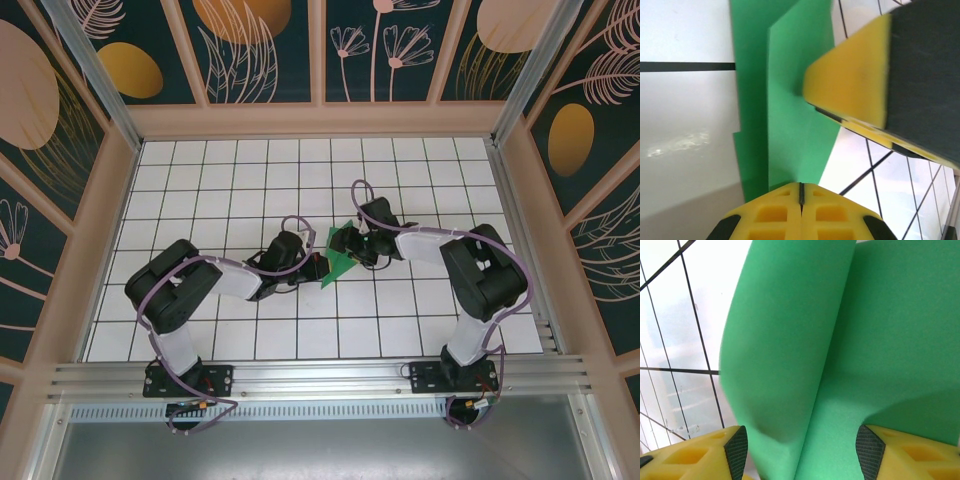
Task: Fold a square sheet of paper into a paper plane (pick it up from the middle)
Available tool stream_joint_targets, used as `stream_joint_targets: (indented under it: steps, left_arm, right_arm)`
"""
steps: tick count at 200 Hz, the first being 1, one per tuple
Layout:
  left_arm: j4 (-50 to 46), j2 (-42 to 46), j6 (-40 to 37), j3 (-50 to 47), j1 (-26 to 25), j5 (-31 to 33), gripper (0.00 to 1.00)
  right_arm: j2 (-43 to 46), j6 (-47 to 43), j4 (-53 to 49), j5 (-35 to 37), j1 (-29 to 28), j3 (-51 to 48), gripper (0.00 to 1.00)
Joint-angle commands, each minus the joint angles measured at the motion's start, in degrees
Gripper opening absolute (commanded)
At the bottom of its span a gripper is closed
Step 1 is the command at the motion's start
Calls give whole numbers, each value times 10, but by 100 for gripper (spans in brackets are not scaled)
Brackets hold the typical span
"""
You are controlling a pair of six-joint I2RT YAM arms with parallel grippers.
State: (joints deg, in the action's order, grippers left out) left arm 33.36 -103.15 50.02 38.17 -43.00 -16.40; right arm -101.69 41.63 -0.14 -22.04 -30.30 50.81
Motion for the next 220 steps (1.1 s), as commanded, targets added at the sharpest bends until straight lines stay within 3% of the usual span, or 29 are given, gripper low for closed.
stream_joint_targets:
  steps: [1, 149, 220]
  left_arm:
    - [-15, -15, 3, 11, 5, 7, 6]
    - [-33, 11, -16, 22, 6, -2, 10]
    - [-17, 20, 2, 29, 14, 22, 11]
  right_arm:
    - [-48, -30, -50, 26, 5, -44, 65]
    - [-132, -11, -164, 149, -4, 2, 55]
    - [-140, 5, -154, 137, -1, -7, 51]
